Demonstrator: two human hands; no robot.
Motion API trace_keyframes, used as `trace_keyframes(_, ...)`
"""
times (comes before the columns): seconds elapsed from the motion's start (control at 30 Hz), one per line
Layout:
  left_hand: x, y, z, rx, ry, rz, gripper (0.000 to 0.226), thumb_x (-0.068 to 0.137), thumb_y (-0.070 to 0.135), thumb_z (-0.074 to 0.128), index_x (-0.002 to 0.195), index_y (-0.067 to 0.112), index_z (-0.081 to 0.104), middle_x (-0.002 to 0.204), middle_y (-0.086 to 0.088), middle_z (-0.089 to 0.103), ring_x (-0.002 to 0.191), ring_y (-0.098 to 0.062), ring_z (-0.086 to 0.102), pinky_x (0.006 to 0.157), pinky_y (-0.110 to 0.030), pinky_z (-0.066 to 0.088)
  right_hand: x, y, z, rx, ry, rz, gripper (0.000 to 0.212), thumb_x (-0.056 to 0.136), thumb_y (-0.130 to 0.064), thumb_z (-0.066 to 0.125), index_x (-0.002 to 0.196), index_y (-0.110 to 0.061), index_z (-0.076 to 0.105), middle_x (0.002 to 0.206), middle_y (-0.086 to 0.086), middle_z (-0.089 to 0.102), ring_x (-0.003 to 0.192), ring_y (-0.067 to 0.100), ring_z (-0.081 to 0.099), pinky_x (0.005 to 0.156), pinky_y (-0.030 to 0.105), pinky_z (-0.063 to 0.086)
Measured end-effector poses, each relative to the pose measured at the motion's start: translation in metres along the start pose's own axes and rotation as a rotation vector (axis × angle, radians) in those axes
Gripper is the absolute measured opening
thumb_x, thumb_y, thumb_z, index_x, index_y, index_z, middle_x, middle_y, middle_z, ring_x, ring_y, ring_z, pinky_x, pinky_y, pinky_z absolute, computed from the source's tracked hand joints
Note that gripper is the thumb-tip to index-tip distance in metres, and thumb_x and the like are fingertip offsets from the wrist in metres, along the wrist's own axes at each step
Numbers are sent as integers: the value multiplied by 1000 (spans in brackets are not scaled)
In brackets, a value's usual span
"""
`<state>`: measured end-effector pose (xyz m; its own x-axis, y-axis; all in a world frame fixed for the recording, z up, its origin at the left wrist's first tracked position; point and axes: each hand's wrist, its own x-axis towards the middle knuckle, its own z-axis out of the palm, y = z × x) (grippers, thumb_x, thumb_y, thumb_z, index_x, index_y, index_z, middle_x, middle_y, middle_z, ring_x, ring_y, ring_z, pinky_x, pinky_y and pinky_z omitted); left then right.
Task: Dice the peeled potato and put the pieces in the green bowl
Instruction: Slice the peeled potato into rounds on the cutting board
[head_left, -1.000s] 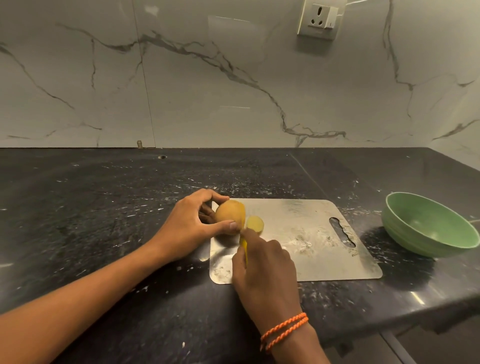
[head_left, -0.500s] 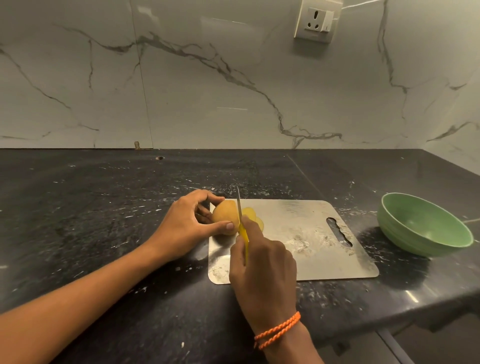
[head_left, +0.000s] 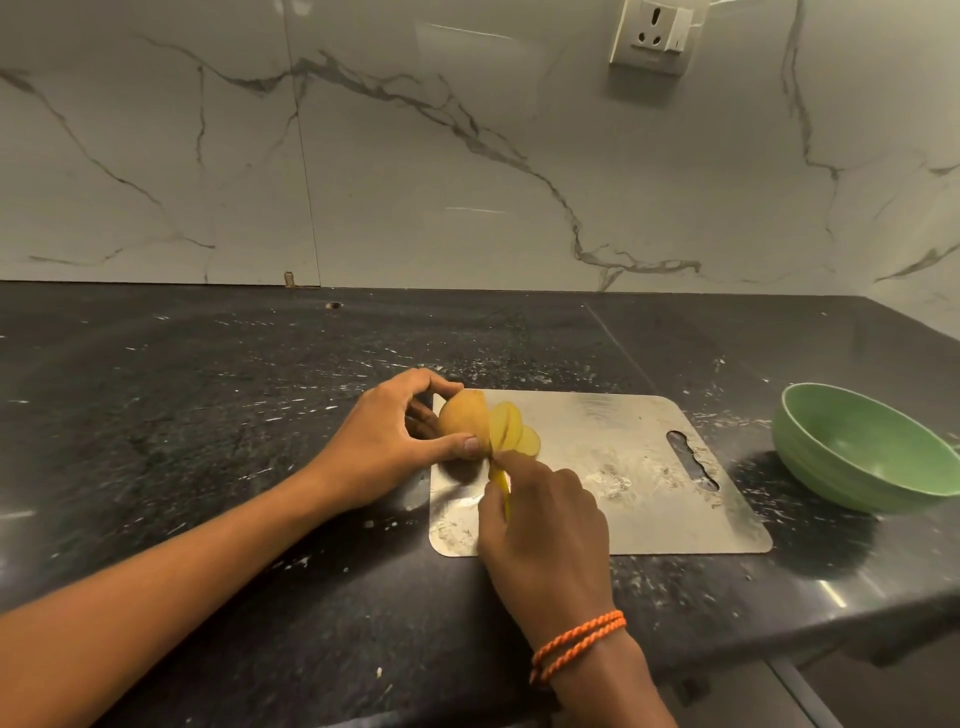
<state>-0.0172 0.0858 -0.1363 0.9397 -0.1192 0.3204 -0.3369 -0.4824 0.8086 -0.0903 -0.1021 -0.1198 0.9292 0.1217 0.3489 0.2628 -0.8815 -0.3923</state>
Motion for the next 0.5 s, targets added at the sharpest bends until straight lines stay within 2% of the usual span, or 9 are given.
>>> trace_keyframes(0.17, 1, 0, -2, 0, -16, 1, 59, 76, 51, 88, 128, 34, 68, 115, 16, 70, 97, -1, 70, 80, -17, 58, -5, 2, -1, 12, 69, 42, 32, 101, -39, 49, 132, -32, 54, 106, 1, 70, 95, 20, 64, 68, 27, 35)
trace_keyframes(0.27, 1, 1, -1, 16, -19, 33, 58, 81, 47, 87, 133, 36, 63, 121, 18, 67, 96, -4, 69, 82, -21, 59, -3, 4, -2, 1, 63, 54, 32, 101, -41, 48, 132, -32, 52, 107, 0, 69, 94, 20, 64, 67, 27, 36)
trace_keyframes(0.4, -2, 4, 1, 58, -42, 85, 53, 87, 52, 79, 135, 43, 59, 125, 18, 60, 101, 1, 65, 85, -18, 57, 0, 2, -3, -16, 55, 45, 30, 102, -40, 47, 131, -31, 51, 107, 0, 68, 92, 19, 64, 67, 26, 38)
trace_keyframes(0.5, -3, 4, 3, 90, -37, 83, 58, 83, 51, 85, 135, 41, 59, 121, 21, 59, 99, 0, 65, 85, -18, 57, -3, -3, -3, -9, 52, 35, 30, 102, -37, 46, 131, -31, 53, 105, 1, 68, 92, 20, 64, 66, 28, 38)
